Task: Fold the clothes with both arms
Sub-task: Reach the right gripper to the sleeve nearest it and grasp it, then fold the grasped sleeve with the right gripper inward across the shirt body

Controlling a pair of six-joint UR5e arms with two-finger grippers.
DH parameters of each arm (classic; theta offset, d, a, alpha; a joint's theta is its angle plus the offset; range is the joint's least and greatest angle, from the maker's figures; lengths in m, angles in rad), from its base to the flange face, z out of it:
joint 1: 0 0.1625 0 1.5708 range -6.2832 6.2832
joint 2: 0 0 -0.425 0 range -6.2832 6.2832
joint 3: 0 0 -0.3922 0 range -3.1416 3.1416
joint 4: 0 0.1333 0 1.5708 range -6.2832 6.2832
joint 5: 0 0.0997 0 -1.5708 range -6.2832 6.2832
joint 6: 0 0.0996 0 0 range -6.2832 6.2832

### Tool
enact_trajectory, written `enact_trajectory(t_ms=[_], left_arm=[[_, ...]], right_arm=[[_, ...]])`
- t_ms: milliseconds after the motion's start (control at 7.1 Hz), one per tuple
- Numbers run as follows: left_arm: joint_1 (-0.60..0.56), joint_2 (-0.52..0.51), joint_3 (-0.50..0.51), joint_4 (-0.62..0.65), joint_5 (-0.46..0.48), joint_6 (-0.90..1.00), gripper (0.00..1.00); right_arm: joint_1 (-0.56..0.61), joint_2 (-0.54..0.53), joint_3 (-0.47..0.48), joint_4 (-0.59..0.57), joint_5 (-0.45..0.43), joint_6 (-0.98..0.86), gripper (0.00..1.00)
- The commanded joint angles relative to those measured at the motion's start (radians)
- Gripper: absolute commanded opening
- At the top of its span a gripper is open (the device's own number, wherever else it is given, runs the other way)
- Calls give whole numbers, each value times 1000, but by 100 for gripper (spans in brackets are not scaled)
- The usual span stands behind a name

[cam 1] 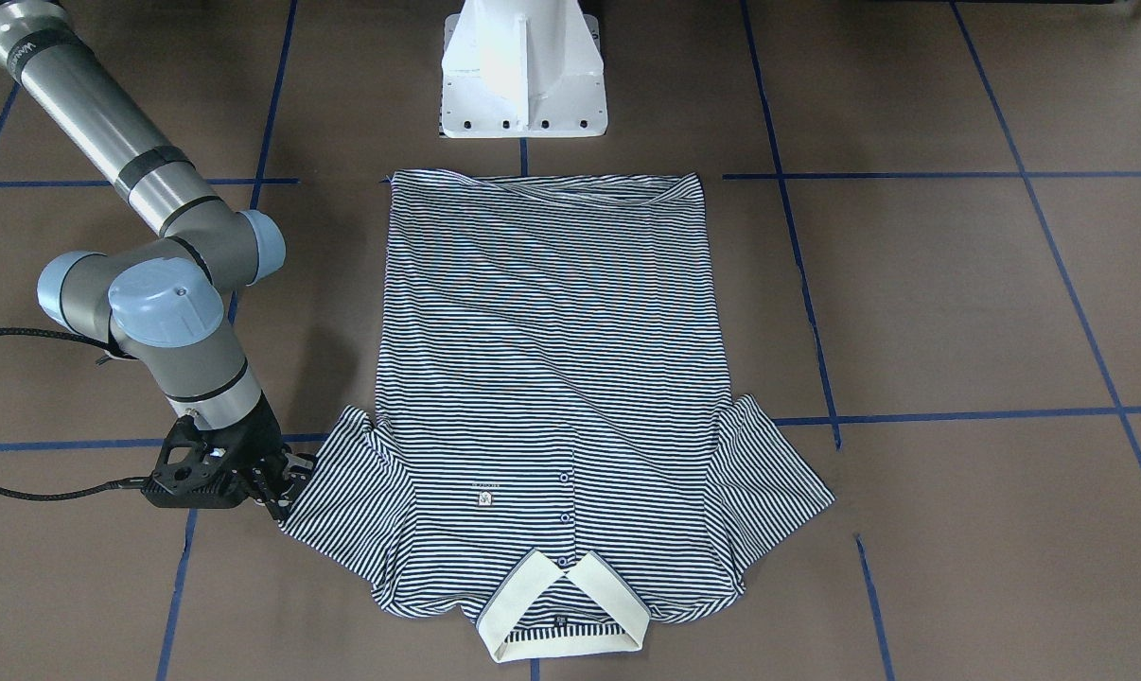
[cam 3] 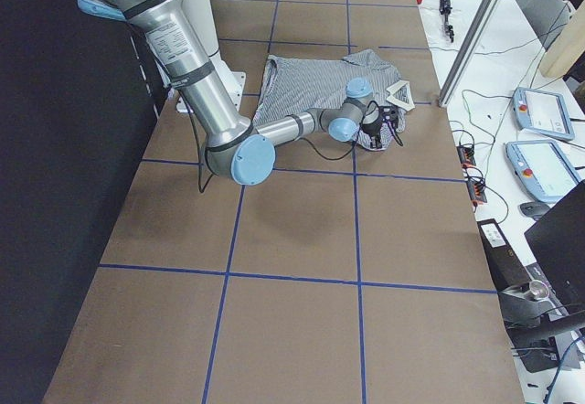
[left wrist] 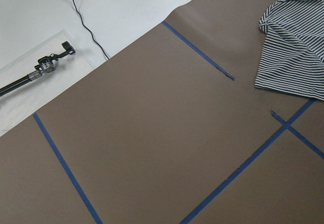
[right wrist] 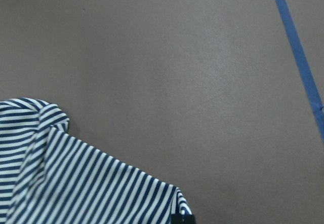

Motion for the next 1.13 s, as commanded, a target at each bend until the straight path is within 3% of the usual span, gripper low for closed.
enact_trajectory(t_ms=[0, 282, 564, 987], left_arm=[[0, 0, 3, 0, 0, 0, 100], [0, 0, 4, 0, 2, 0, 100], [0, 0, 4, 0, 0, 0, 100], [0, 0, 3, 0, 0, -2, 100]], right_arm=[[-54, 67, 126, -253, -81, 103, 0], [-175, 234, 89, -429, -239, 304, 0], [-195, 382, -84, -431, -283, 366, 0], [-215, 395, -99, -430, -315, 380, 0]])
